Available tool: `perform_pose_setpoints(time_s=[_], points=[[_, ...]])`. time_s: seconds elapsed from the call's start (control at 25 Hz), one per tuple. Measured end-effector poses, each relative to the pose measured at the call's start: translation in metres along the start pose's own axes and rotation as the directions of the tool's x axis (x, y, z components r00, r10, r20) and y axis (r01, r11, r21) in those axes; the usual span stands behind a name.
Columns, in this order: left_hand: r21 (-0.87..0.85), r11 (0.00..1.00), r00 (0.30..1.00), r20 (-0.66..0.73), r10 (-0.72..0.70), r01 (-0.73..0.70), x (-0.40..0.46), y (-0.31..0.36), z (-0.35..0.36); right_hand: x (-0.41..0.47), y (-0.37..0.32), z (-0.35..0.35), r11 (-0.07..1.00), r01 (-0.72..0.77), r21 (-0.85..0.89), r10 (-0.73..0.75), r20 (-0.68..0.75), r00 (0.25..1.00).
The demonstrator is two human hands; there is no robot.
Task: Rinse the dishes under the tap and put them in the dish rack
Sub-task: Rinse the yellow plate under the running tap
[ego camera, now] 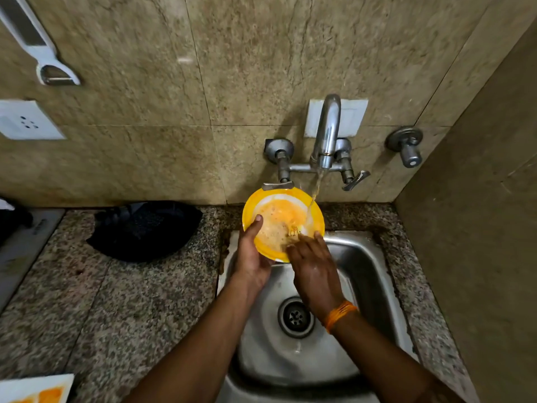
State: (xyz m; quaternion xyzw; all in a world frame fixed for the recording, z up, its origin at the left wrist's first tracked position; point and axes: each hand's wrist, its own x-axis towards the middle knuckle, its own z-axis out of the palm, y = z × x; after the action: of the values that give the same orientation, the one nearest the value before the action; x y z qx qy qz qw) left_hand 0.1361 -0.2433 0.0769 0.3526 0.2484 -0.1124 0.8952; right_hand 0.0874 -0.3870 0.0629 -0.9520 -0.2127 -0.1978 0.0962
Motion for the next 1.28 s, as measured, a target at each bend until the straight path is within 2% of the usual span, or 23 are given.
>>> perform_pose_setpoints(time_s=[0.12, 0.2, 0.24, 0.32, 0.4, 0.44, 0.52, 0.6, 0.64, 0.72, 0.8, 0.84, 0.88, 0.96, 1.04, 1.16, 1.28], points=[[-0.027, 0.994, 0.995, 0.013, 0.104, -0.103, -0.004, -0.019, -0.002, 0.001, -0.003, -0.004, 0.997, -0.070, -0.012, 0.069, -0.034, 0.997], [0.048, 0.981, 0.982, 0.028, 0.189, -0.190, -0.008, -0.041, 0.002, 0.007, -0.014, -0.004, 0.984, -0.175, 0.038, 0.176, -0.015, 0.984], [0.100, 0.972, 0.977, 0.001, 0.214, -0.213, -0.007, -0.046, 0.004, 0.006, -0.019, -0.002, 0.983, -0.174, 0.055, 0.175, -0.001, 0.985], [0.204, 0.960, 0.973, -0.082, 0.214, -0.194, -0.001, -0.036, 0.003, -0.003, -0.015, -0.003, 0.998, -0.017, 0.060, 0.015, 0.041, 0.999], [0.329, 0.935, 0.980, -0.105, 0.171, -0.128, 0.014, -0.010, -0.009, -0.014, 0.013, -0.010, 0.992, 0.125, 0.033, -0.127, 0.096, 0.987], [0.382, 0.920, 0.987, -0.095, 0.128, -0.082, 0.022, 0.002, -0.016, -0.016, 0.029, -0.016, 0.992, 0.128, -0.001, -0.127, 0.128, 0.984], [0.447, 0.894, 0.997, -0.062, 0.054, -0.021, 0.031, 0.015, -0.020, -0.011, 0.044, -0.025, 0.996, 0.010, -0.093, 0.008, 0.193, 0.981], [0.453, 0.891, 0.997, -0.066, 0.032, 0.001, 0.033, 0.012, -0.014, -0.005, 0.022, -0.022, 0.989, -0.093, -0.117, 0.116, 0.205, 0.972], [0.453, 0.891, 0.996, -0.076, 0.036, 0.002, 0.035, 0.009, -0.011, -0.005, 0.004, -0.016, 0.991, -0.094, -0.100, 0.113, 0.207, 0.972], [0.489, 0.872, 0.995, -0.086, 0.053, -0.004, 0.037, 0.004, -0.012, -0.011, -0.021, -0.013, 1.000, -0.021, 0.009, 0.019, 0.175, 0.984], [0.460, 0.886, 0.997, -0.065, -0.037, 0.063, 0.033, 0.000, -0.018, -0.010, -0.020, -0.021, 0.999, 0.011, 0.047, -0.020, 0.174, 0.984], [0.431, 0.899, 0.996, -0.027, -0.079, 0.083, 0.028, -0.005, -0.019, -0.006, -0.017, -0.023, 1.000, -0.021, 0.023, 0.017, 0.152, 0.988], [0.397, 0.917, 0.998, 0.032, -0.057, 0.040, 0.022, -0.016, -0.018, -0.002, -0.017, -0.022, 0.994, -0.105, 0.006, 0.104, 0.132, 0.986], [0.317, 0.939, 0.990, 0.083, 0.112, -0.133, 0.011, -0.041, -0.013, 0.008, -0.029, -0.018, 0.974, -0.223, 0.028, 0.218, 0.124, 0.968], [0.261, 0.947, 0.982, 0.028, 0.188, -0.189, 0.004, -0.042, -0.007, 0.004, -0.038, -0.013, 0.983, -0.164, 0.088, 0.149, 0.153, 0.977], [0.351, 0.931, 0.995, 0.000, 0.103, -0.097, 0.016, -0.004, -0.023, -0.014, 0.002, -0.023, 0.999, 0.039, 0.022, -0.043, 0.162, 0.986], [0.476, 0.879, 0.997, 0.056, -0.055, 0.022, 0.021, 0.022, -0.037, -0.010, 0.040, -0.037, 0.982, 0.033, -0.186, 0.018, 0.268, 0.963]])
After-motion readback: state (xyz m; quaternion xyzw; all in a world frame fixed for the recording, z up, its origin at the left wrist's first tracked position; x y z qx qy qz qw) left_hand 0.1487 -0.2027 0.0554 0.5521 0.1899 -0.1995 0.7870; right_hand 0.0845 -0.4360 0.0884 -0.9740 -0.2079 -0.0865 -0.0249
